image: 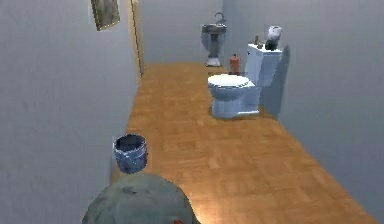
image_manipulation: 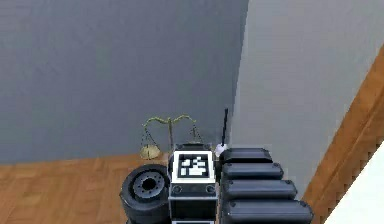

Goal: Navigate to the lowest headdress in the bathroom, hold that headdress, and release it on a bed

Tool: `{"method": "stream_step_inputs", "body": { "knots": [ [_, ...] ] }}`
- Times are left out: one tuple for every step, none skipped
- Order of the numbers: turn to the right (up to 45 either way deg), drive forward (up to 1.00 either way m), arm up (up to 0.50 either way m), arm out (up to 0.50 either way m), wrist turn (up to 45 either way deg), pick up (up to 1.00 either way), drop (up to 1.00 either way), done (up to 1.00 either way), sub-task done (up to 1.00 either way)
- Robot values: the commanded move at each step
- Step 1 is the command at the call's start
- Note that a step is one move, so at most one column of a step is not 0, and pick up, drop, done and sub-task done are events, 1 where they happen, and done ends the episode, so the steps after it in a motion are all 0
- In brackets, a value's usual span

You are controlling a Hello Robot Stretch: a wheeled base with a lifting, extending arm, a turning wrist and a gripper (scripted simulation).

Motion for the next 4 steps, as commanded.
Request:
{"method": "stream_step_inputs", "body": {
  "knots": [
    [9.0,0.0,0.0,0.0,0.0,0.0,0.0,0.0,0.0],
    [0.0,1.0,0.0,0.0,0.0,0.0,0.0,0.0,0.0],
    [0.0,0.25,0.0,0.0,0.0,0.0,0.0,0.0,0.0],
    [-15.0,0.0,0.0,0.0,0.0,0.0,0.0,0.0,0.0]
  ]
}}
